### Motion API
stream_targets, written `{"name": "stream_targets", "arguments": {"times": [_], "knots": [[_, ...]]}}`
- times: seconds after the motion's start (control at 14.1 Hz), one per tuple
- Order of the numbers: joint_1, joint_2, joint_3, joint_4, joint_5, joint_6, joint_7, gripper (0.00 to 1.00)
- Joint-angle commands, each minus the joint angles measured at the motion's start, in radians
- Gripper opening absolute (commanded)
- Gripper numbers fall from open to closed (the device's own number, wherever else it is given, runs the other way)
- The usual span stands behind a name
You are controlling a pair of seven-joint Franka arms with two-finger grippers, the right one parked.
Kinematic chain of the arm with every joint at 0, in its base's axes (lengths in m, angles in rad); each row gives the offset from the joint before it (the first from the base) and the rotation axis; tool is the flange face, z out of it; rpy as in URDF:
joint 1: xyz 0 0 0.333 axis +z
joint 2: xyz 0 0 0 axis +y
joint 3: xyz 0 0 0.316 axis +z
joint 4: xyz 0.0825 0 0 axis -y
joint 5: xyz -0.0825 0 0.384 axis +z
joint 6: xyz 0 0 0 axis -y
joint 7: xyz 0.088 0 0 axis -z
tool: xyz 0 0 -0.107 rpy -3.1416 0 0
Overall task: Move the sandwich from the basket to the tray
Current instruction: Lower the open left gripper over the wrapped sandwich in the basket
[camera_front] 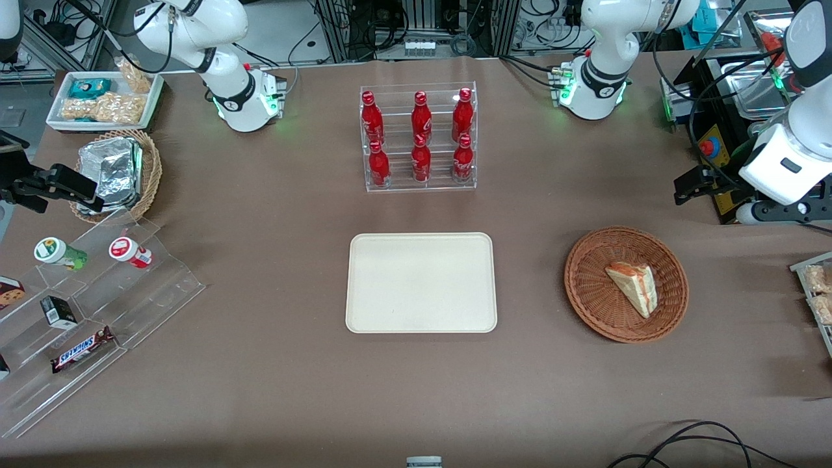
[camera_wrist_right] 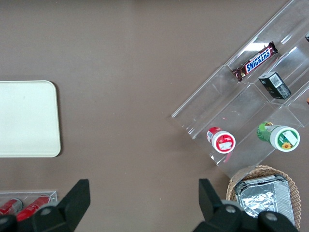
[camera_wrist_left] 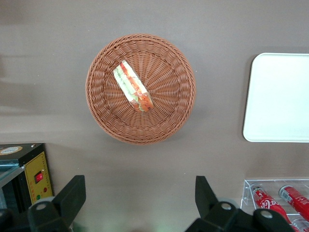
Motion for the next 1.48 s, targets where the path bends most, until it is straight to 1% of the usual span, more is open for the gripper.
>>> {"name": "stream_targets", "arguments": {"times": [0.0, 0.57, 0.71, 0.92, 1.06, 1.27, 1.41], "knots": [[-0.008, 0.012, 0.011, 0.031, -0.016, -0.009, 0.017, 1.00], [-0.009, 0.026, 0.011, 0.021, -0.016, -0.020, 0.014, 1.00], [-0.008, 0.031, 0.011, -0.013, -0.011, -0.014, 0.013, 1.00], [-0.005, 0.083, 0.016, -0.070, 0.000, 0.017, 0.009, 1.00], [0.012, 0.115, 0.026, -0.155, 0.000, 0.148, 0.008, 1.00], [0.020, 0.147, 0.029, -0.310, 0.004, 0.440, 0.008, 1.00], [0.051, 0.164, 0.029, -0.370, 0.001, 0.546, -0.029, 1.00]]}}
